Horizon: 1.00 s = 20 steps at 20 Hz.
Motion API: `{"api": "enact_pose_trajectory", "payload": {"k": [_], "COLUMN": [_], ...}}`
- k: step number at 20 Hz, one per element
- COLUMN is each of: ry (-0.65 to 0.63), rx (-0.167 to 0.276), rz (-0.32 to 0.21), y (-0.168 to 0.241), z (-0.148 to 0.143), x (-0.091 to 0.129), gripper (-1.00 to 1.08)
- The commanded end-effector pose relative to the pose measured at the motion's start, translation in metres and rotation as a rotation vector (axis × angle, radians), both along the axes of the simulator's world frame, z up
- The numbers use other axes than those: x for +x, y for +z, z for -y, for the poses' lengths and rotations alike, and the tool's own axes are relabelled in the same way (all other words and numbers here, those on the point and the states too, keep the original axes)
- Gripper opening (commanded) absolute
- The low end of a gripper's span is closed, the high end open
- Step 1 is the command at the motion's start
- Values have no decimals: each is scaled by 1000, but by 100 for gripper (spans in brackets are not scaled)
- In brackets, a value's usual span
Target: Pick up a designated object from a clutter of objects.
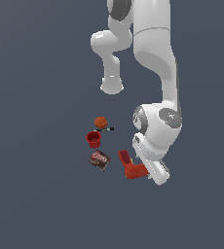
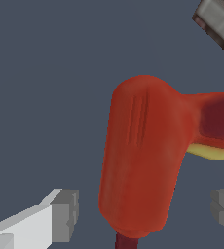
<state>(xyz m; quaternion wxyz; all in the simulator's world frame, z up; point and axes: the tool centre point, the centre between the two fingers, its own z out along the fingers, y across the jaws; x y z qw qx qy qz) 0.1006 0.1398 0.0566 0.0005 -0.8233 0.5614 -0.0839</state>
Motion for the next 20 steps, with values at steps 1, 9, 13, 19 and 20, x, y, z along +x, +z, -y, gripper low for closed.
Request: {"api": "enact_pose_trajectory", "payload": {"k": [1,9,13,19,20], "ry": [0,-4,-5,-5,-5], "rx": [0,0,1,1,1], "rz": [0,2,2,2,2], "y": [0,-22,-30,-30,-30], "z": [0,3,3,3,3], "x": [0,3,4,4,4], "gripper": [108,108,108,-100,-100]}}
